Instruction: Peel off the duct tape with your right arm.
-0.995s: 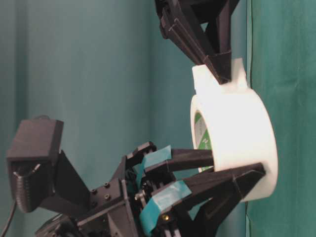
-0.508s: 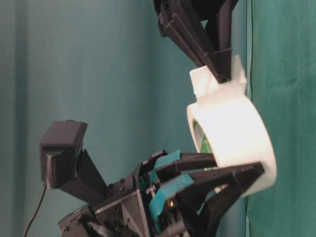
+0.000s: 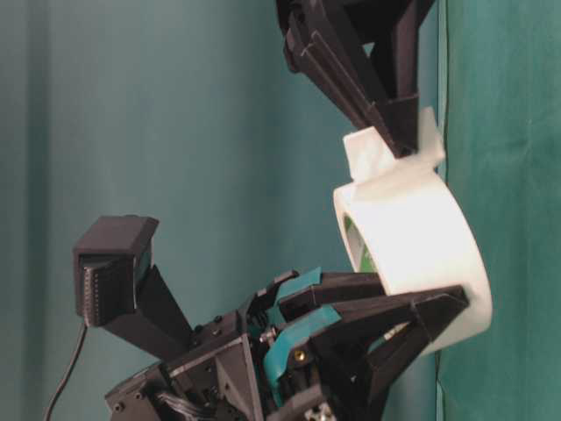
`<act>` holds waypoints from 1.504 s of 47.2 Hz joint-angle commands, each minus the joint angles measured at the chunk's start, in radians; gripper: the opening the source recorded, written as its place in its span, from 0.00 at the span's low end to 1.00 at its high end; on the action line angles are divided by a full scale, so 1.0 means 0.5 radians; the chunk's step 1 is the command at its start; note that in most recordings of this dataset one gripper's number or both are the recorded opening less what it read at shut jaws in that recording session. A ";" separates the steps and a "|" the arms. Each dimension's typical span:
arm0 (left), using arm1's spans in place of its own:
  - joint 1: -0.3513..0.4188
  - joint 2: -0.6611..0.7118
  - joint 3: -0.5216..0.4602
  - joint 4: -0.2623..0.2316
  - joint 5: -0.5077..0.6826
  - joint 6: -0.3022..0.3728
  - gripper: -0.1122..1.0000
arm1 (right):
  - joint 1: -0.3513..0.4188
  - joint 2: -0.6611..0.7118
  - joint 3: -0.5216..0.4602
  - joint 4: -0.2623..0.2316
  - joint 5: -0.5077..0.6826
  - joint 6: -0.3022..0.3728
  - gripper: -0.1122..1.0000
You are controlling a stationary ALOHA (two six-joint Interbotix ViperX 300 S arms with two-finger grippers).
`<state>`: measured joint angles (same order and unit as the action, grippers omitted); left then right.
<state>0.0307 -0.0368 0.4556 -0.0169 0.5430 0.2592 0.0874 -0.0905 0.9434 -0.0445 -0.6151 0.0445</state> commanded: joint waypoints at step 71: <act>0.313 -0.049 0.009 0.009 0.110 -0.439 0.29 | 0.249 0.086 -0.242 -0.052 -0.009 -0.006 0.03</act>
<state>0.1197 -0.0383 0.4679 -0.0199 0.5875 0.0629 0.1411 -0.0337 0.8529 -0.0506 -0.6121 0.0414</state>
